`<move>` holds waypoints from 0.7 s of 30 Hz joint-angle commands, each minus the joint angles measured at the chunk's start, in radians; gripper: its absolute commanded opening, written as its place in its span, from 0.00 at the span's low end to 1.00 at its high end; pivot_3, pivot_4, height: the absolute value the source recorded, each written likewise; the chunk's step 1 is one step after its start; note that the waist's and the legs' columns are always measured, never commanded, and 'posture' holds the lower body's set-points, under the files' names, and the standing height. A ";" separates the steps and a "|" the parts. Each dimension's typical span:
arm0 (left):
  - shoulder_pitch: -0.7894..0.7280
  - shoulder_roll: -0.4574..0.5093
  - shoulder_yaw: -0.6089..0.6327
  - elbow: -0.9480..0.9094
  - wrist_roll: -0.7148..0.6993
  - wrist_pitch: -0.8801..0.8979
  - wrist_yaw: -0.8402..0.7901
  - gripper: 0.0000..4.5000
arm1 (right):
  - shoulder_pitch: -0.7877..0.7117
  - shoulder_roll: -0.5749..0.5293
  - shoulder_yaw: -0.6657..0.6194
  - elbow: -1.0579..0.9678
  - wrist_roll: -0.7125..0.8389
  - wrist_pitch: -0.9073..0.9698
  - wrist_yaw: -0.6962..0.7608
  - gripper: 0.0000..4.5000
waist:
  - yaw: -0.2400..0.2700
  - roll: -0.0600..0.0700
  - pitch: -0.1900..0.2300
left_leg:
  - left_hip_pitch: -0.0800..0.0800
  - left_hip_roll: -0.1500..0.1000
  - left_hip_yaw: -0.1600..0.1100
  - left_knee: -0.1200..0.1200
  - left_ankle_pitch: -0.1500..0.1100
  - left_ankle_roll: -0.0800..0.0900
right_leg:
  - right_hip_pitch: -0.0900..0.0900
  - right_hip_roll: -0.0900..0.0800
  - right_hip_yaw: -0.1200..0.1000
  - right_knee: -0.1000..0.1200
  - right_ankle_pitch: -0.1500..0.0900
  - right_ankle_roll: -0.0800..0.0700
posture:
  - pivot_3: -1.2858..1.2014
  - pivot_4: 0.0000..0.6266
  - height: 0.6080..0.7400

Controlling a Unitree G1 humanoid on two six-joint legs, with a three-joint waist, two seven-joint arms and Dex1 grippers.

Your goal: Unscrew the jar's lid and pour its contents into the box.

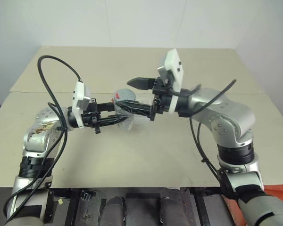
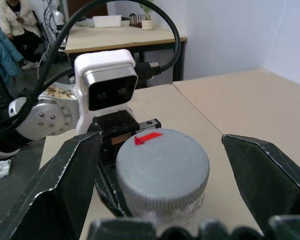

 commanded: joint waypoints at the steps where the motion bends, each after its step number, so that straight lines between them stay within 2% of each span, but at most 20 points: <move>1: -0.005 0.006 0.019 -0.034 -0.014 -0.015 0.001 0.42 | -0.025 0.007 0.004 -0.004 -0.020 -0.013 -0.002 0.99 | 0.000 0.000 0.000 | 0.000 0.000 0.000 0.000 0.000 0.000 | 0.000 0.000 0.000 0.000 0.000 0.000 | 0.52 0.24 1.00; 7: -0.002 0.009 0.021 -0.040 -0.016 -0.012 0.003 0.42 | -0.027 0.019 0.001 0.000 -0.020 -0.002 0.010 0.99 | 0.000 0.000 0.000 | 0.000 0.000 0.000 0.000 0.000 0.000 | 0.000 0.000 0.000 0.000 0.000 0.000 | 0.52 0.24 1.00; 10: -0.002 0.009 0.021 -0.041 -0.017 -0.009 0.003 0.42 | -0.027 0.027 -0.001 0.003 -0.020 0.002 0.004 0.87 | 0.000 0.000 0.000 | 0.000 0.000 0.000 0.000 0.000 0.000 | 0.000 0.000 0.000 0.000 0.000 0.000 | 0.52 0.24 1.00; 13: -0.002 0.009 0.020 -0.045 -0.017 -0.007 0.007 0.42 | -0.025 0.027 -0.007 0.000 -0.016 0.005 0.007 0.64 | 0.000 0.000 0.000 | 0.000 0.000 0.000 0.000 0.000 0.000 | 0.000 0.000 0.000 0.000 0.000 0.000 | 0.52 0.24 1.00; 14: -0.002 0.009 0.019 -0.046 -0.017 -0.006 0.009 0.42 | -0.024 0.025 -0.008 -0.001 -0.014 0.007 0.010 0.61 | 0.000 0.000 0.000 | 0.000 0.000 0.000 0.000 0.000 0.000 | 0.000 0.000 0.000 0.000 0.000 0.000 | 0.52 0.24 1.00; 21: 0.000 0.006 0.013 -0.042 -0.014 -0.007 0.008 0.42 | -0.026 0.023 -0.016 0.007 -0.011 0.006 0.019 0.61 | 0.000 0.000 0.000 | 0.000 0.000 0.000 0.000 0.000 0.000 | 0.000 0.000 0.000 0.000 0.000 0.000 | 0.52 0.24 1.00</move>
